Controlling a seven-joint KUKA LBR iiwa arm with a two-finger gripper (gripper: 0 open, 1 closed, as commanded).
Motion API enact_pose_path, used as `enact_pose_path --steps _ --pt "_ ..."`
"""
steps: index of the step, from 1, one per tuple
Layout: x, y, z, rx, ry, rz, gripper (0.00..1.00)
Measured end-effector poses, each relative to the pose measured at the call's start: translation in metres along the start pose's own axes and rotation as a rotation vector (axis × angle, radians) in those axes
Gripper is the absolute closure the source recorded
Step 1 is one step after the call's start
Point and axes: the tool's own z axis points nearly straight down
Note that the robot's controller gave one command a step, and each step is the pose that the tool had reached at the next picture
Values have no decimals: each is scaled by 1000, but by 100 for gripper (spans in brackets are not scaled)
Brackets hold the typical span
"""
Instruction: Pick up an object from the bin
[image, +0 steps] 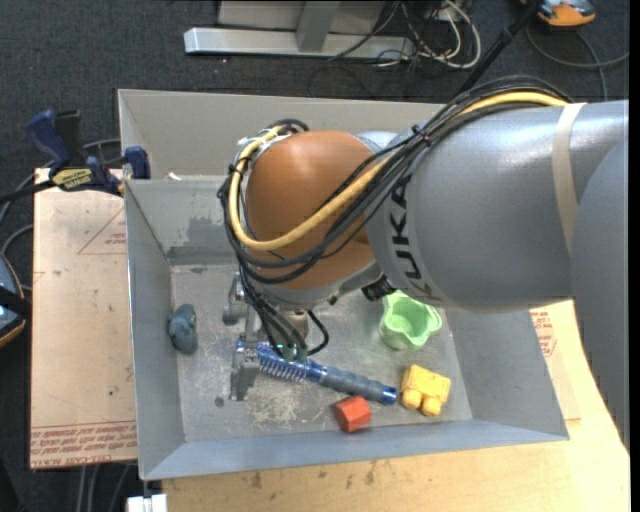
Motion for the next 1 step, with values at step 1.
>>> enact_pose_path --steps 1 --pt "-29 -62 92 4 -1 -71 0"
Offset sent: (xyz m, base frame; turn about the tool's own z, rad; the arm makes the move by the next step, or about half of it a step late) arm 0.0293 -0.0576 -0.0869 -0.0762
